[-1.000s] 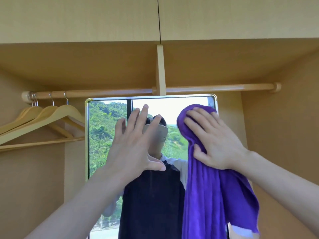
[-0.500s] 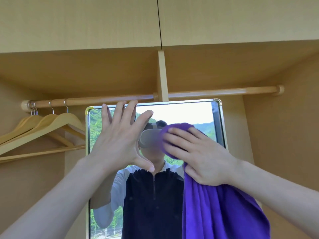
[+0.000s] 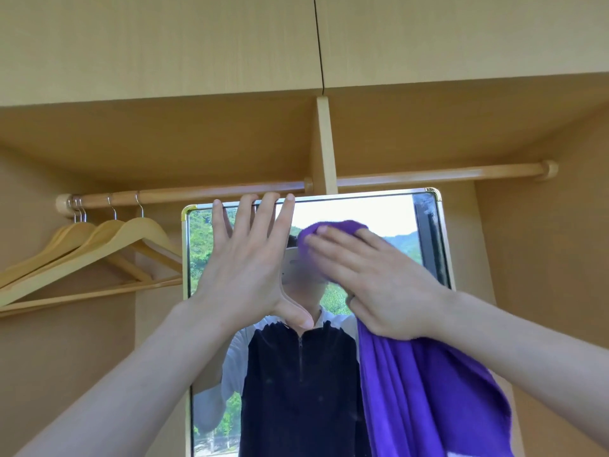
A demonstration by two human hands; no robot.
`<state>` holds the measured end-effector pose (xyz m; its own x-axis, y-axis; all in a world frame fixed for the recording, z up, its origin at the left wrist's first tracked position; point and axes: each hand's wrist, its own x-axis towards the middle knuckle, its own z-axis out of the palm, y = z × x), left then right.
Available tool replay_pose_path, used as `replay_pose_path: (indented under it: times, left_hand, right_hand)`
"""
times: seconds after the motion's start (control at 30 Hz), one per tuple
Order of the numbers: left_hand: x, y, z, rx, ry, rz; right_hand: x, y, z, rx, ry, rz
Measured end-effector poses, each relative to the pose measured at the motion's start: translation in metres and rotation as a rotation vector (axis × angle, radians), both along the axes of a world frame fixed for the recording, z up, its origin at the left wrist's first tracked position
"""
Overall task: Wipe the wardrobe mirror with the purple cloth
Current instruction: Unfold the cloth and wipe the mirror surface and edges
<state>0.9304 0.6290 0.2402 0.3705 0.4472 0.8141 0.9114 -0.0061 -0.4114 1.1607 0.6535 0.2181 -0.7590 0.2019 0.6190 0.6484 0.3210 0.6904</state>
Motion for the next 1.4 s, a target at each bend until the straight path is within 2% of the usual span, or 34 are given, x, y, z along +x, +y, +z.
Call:
replay_pose_path:
  times: [0.13, 0.3, 0.4, 0.7, 0.77, 0.9, 0.97, 1.17, 1.27, 1.33, 1.4]
  left_hand:
    - [-0.001, -0.002, 0.0, 0.009, 0.012, 0.025]
    - [-0.006, -0.001, 0.003, 0.017, 0.013, -0.022]
    - [-0.024, -0.001, 0.013, 0.029, -0.011, -0.055]
    - [-0.046, -0.005, 0.019, 0.019, -0.105, -0.049]
    - [-0.048, -0.007, 0.018, 0.019, -0.098, -0.061]
    - [-0.049, -0.008, 0.019, 0.03, -0.07, -0.077]
    - [-0.054, -0.01, 0.022, 0.003, -0.079, -0.101]
    - [-0.103, -0.017, 0.026, -0.198, -0.201, -0.277]
    - [-0.107, -0.015, 0.023, -0.221, -0.206, -0.312]
    - [-0.106, -0.012, 0.022, -0.206, -0.21, -0.335]
    - [-0.106, -0.011, 0.022, -0.224, -0.234, -0.372]
  right_hand:
    - [0.008, 0.001, 0.003, -0.014, -0.185, -0.007]
    - [0.005, -0.001, 0.031, 0.018, 0.073, 0.02]
    - [-0.01, 0.004, 0.022, 0.033, 0.176, 0.01]
    - [-0.047, 0.005, -0.004, 0.016, 0.293, -0.024]
    - [-0.056, 0.003, -0.01, -0.003, 0.245, -0.014]
    - [-0.046, 0.002, -0.014, -0.042, -0.061, 0.036]
    - [-0.034, 0.002, -0.004, -0.049, -0.113, 0.032]
    - [-0.049, 0.001, 0.014, -0.038, 0.177, 0.024]
    - [-0.075, 0.002, 0.005, -0.035, 0.27, 0.026]
    - [-0.088, 0.001, -0.003, -0.042, 0.29, 0.053]
    - [-0.096, -0.001, -0.013, -0.062, 0.21, 0.101]
